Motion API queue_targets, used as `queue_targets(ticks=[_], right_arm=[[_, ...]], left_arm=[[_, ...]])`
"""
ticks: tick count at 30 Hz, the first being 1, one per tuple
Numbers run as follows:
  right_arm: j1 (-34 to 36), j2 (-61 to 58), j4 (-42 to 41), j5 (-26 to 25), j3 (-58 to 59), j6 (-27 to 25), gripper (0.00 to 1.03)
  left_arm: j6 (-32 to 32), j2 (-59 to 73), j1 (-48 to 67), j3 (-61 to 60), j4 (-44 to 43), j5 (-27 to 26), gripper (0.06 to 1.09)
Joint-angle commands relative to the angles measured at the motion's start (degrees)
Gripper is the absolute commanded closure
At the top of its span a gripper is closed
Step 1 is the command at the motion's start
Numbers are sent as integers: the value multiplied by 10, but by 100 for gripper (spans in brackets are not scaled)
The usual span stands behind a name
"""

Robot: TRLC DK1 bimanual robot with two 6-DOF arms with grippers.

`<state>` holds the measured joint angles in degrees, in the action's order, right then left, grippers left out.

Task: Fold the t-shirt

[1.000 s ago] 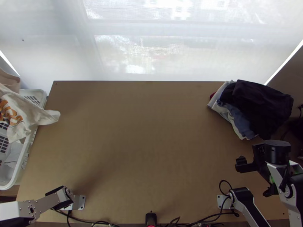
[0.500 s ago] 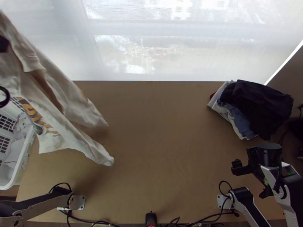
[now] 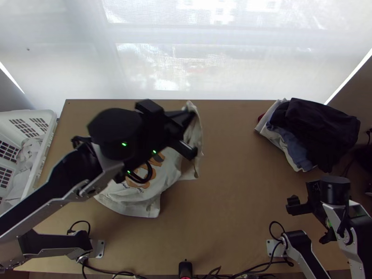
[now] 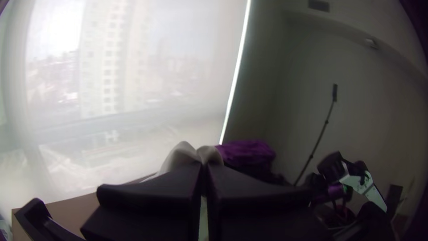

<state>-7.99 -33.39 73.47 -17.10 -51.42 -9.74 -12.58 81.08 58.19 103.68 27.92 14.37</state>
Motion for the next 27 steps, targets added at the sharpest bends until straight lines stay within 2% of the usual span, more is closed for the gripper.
queue_targets(ticks=[1,3,4,6,8,9,13,17,23,27], right_arm=[[30,4,0,0,-3,-5,5],[32,4,0,0,-1,-5,5],[32,4,-1,0,1,-6,5],[32,3,-4,1,4,-8,5],[31,-2,-10,1,4,-11,5],[30,-4,-11,1,3,-13,5],[7,-8,-18,1,0,-20,5],[-31,-12,-25,1,8,-20,5],[-105,-50,-45,6,6,-29,5],[-169,-88,-67,46,-18,-35,5]], left_arm=[[-7,66,162,-26,-16,-28,105],[-8,81,184,-29,-11,-58,103],[-10,88,189,-30,-5,-70,95],[-6,99,191,-29,12,-89,68],[25,102,185,-19,43,-100,26],[51,106,182,-4,76,-95,21],[90,82,134,13,166,-58,11],[121,32,61,-1,252,-57,11],[138,-65,-107,-71,295,-57,11],[142,-136,-233,-148,304,-58,11]])
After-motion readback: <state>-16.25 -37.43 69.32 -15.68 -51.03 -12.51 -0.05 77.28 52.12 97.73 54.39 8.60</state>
